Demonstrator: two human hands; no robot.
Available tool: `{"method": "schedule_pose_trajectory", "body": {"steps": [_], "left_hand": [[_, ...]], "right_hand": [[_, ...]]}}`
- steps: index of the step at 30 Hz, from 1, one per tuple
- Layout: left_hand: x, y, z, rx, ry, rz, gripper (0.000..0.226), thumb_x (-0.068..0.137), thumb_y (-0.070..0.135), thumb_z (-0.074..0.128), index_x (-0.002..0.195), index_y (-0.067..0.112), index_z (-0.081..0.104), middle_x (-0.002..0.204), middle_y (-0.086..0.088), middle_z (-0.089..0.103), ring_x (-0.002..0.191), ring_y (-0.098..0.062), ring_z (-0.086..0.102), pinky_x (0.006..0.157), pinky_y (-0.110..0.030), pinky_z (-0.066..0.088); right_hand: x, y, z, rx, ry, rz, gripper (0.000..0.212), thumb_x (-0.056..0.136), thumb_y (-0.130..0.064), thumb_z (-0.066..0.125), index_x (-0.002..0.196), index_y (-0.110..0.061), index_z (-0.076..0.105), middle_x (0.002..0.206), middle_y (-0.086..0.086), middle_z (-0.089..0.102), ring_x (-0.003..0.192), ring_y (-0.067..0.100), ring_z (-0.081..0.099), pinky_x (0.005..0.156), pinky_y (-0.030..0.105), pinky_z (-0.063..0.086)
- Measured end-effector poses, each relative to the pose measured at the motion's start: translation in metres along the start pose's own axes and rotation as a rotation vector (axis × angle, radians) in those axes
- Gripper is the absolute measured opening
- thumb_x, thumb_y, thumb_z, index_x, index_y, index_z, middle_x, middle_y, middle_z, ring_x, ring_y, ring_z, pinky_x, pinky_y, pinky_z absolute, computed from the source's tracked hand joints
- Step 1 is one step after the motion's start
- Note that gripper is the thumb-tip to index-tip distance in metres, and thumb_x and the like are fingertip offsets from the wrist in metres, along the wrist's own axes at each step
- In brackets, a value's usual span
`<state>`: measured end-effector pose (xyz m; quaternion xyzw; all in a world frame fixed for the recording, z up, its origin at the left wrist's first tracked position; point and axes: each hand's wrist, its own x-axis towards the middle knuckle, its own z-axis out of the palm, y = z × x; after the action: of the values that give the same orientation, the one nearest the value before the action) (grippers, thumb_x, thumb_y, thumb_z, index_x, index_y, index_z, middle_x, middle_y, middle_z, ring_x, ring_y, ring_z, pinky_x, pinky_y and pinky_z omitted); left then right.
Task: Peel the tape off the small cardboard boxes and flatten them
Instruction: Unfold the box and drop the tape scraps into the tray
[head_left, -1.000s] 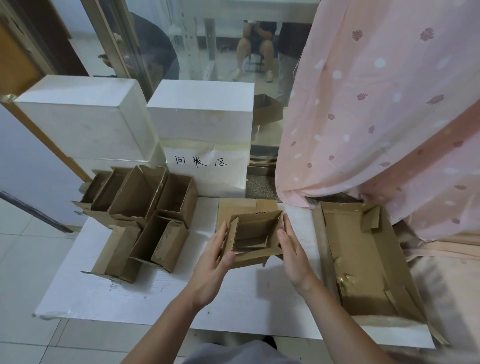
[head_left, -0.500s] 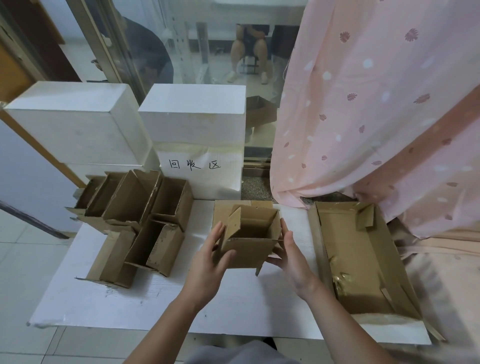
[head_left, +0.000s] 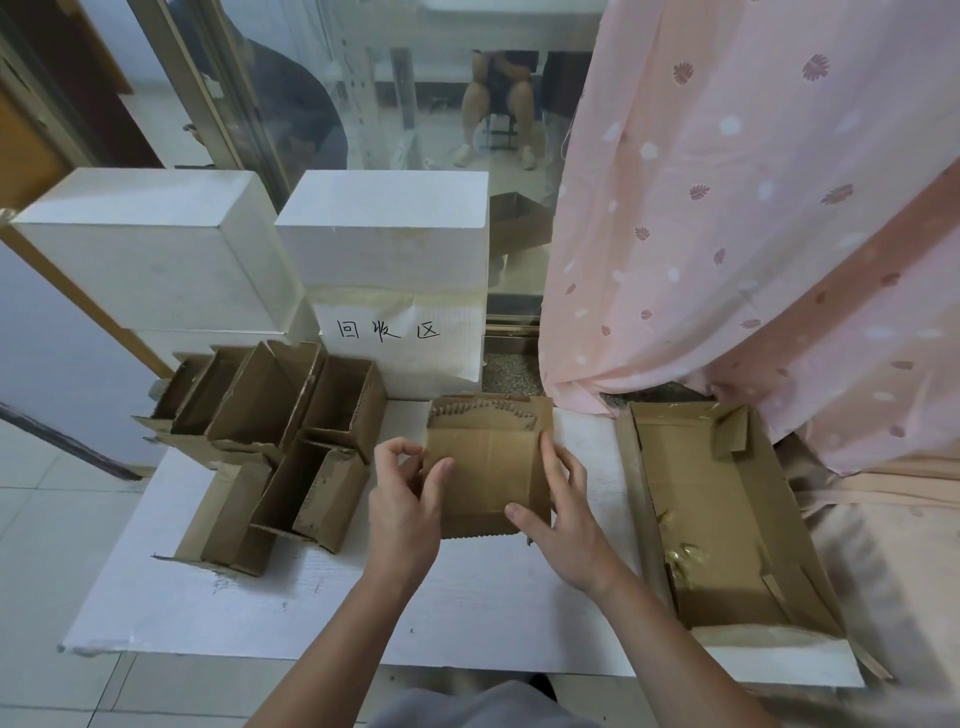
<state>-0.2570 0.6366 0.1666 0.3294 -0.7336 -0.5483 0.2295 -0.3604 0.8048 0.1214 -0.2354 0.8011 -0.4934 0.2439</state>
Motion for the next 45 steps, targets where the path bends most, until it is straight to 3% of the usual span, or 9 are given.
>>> {"method": "schedule_pose_trajectory", "body": {"steps": [5, 12, 16, 22, 26, 30, 36, 40, 45], "left_hand": [[0.006, -0.008, -0.004, 0.077, -0.018, 0.078, 0.017, 0.102, 0.021, 0.062, 0.108, 0.036, 0.057, 0.092, 0.017, 0.066, 0.085, 0.011, 0.061, 0.071, -0.013, 0.05], [0.014, -0.013, -0.013, 0.069, -0.123, 0.093, 0.039, 0.108, 0.009, 0.049, 0.136, 0.035, 0.058, 0.123, 0.042, 0.057, 0.121, 0.022, 0.048, 0.097, -0.003, 0.041], [0.02, -0.021, -0.021, 0.024, -0.218, -0.017, 0.037, 0.108, 0.018, 0.051, 0.138, 0.039, 0.057, 0.117, 0.055, 0.049, 0.119, 0.018, 0.048, 0.101, -0.024, 0.049], [0.022, -0.041, -0.031, 0.025, -0.426, -0.185, 0.088, 0.087, 0.027, 0.083, 0.153, 0.052, 0.032, 0.143, 0.022, 0.04, 0.125, -0.004, 0.049, 0.1, -0.034, 0.054], [0.024, -0.056, -0.03, 0.105, -0.549, -0.26, 0.106, 0.088, 0.027, 0.082, 0.16, 0.052, 0.01, 0.15, 0.016, 0.03, 0.13, -0.013, 0.046, 0.108, -0.041, 0.049], [0.028, -0.069, -0.016, 0.225, -0.524, -0.227, 0.108, 0.092, 0.019, 0.077, 0.163, 0.045, 0.001, 0.16, 0.009, 0.03, 0.143, -0.018, 0.039, 0.118, -0.051, 0.041], [0.02, -0.094, 0.002, 0.377, -0.494, -0.2, 0.11, 0.093, 0.018, 0.076, 0.161, 0.051, -0.005, 0.159, 0.009, 0.038, 0.143, -0.019, 0.042, 0.115, -0.05, 0.044], [0.015, -0.111, 0.008, 0.356, -0.497, -0.259, 0.109, 0.093, 0.022, 0.077, 0.163, 0.047, -0.003, 0.162, 0.007, 0.036, 0.144, -0.018, 0.041, 0.117, -0.045, 0.042], [0.021, -0.121, 0.013, 0.336, -0.514, -0.316, 0.113, 0.089, 0.022, 0.082, 0.165, 0.041, 0.0, 0.162, 0.008, 0.036, 0.146, -0.017, 0.04, 0.118, -0.04, 0.04]], "right_hand": [[0.0, 0.002, -0.003, -0.023, 0.027, -0.026, 0.087, 0.089, -0.049, 0.073, 0.146, -0.068, 0.01, 0.151, -0.023, 0.007, 0.148, 0.01, 0.019, 0.105, 0.021, 0.047], [0.004, -0.001, -0.011, 0.08, 0.008, 0.058, 0.073, 0.091, -0.053, 0.065, 0.15, -0.06, 0.024, 0.161, -0.018, 0.019, 0.149, 0.001, 0.018, 0.125, 0.035, 0.02], [0.007, 0.008, -0.02, 0.143, -0.055, 0.119, 0.09, 0.084, -0.036, 0.083, 0.152, -0.057, 0.028, 0.158, -0.021, 0.036, 0.144, -0.004, 0.033, 0.121, 0.027, 0.027], [0.009, 0.02, -0.016, 0.143, -0.095, 0.146, 0.101, 0.072, -0.025, 0.092, 0.154, -0.041, 0.035, 0.136, -0.034, 0.044, 0.119, -0.029, 0.041, 0.094, -0.002, 0.035], [0.011, 0.031, -0.013, 0.099, -0.138, 0.175, 0.103, 0.071, -0.03, 0.093, 0.153, -0.048, 0.033, 0.138, -0.031, 0.046, 0.132, -0.008, 0.044, 0.106, 0.008, 0.035], [0.016, 0.037, -0.009, 0.072, -0.15, 0.194, 0.105, 0.07, -0.026, 0.093, 0.155, -0.042, 0.034, 0.149, -0.017, 0.044, 0.138, 0.0, 0.04, 0.112, 0.013, 0.034], [0.009, 0.057, 0.004, 0.081, -0.115, 0.276, 0.098, 0.076, -0.005, 0.088, 0.154, -0.034, 0.036, 0.132, -0.016, 0.048, 0.099, -0.028, 0.049, 0.079, -0.008, 0.033], [0.007, 0.073, 0.011, 0.049, -0.123, 0.309, 0.102, 0.074, -0.013, 0.09, 0.154, -0.042, 0.035, 0.148, -0.008, 0.046, 0.133, -0.001, 0.039, 0.085, -0.009, 0.03], [0.015, 0.083, 0.013, 0.072, -0.123, 0.346, 0.098, 0.078, -0.003, 0.086, 0.155, -0.036, 0.036, 0.158, 0.0, 0.04, 0.131, 0.0, 0.039, 0.078, -0.007, 0.035]]}}
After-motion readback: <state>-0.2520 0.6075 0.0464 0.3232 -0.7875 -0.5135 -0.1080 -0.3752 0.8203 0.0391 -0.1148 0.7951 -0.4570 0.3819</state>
